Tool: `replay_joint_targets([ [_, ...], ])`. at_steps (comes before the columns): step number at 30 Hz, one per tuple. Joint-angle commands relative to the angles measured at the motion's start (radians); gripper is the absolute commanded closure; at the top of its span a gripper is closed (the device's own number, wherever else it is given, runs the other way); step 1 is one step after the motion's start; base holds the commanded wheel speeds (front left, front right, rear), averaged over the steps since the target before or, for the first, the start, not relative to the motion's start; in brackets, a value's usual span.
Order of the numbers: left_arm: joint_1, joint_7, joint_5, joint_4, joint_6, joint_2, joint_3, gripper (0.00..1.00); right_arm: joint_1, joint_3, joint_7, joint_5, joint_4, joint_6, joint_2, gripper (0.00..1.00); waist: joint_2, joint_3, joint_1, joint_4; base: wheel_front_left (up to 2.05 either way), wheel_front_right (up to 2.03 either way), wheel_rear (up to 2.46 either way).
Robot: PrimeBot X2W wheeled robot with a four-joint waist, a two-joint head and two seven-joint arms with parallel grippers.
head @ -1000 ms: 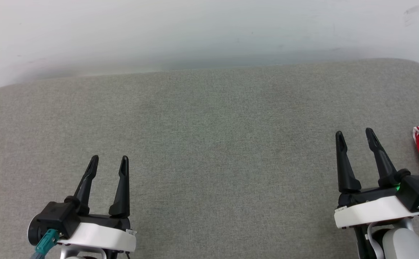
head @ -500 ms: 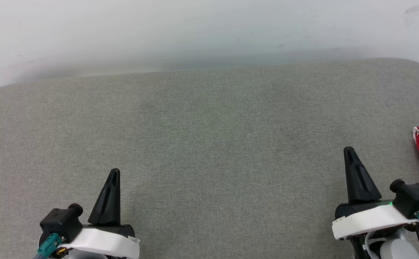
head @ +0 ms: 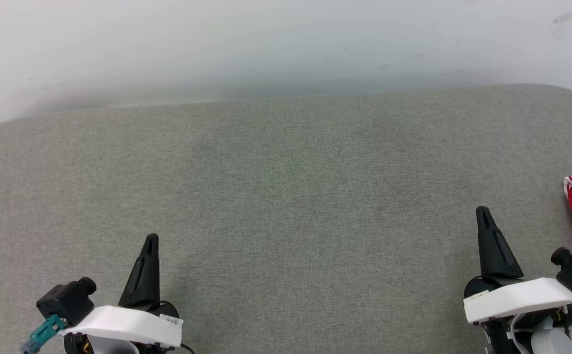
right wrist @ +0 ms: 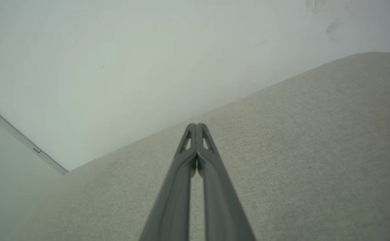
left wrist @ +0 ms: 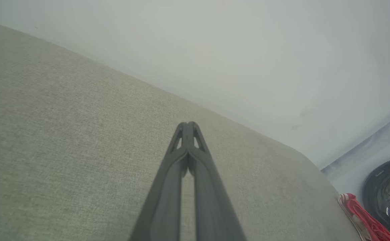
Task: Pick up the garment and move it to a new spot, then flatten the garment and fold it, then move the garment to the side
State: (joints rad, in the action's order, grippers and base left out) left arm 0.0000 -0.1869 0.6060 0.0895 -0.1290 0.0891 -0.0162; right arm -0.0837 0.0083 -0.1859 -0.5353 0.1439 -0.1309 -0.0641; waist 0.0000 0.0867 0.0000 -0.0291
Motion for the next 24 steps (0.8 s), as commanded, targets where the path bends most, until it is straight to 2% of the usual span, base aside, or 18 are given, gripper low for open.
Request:
replay_joint_targets([
  [1, -0.027, 0.009, 0.047, -0.005, 0.000, 0.010, 0.007, 1.00, -0.017, -0.003, 0.008, -0.052, -0.008, 0.000, -0.011, 1.00, 0.0000, -0.002, 0.0000, 0.001, 0.00, 0.00, 0.00],
  [24, -0.055, 0.084, 0.366, 0.043, -0.001, 0.010, 0.025, 1.00, -0.021, -0.019, 0.082, -0.393, 0.024, 0.000, -0.020, 1.00, 0.0000, -0.020, 0.0000, 0.007, 0.00, 0.00, 0.00],
])
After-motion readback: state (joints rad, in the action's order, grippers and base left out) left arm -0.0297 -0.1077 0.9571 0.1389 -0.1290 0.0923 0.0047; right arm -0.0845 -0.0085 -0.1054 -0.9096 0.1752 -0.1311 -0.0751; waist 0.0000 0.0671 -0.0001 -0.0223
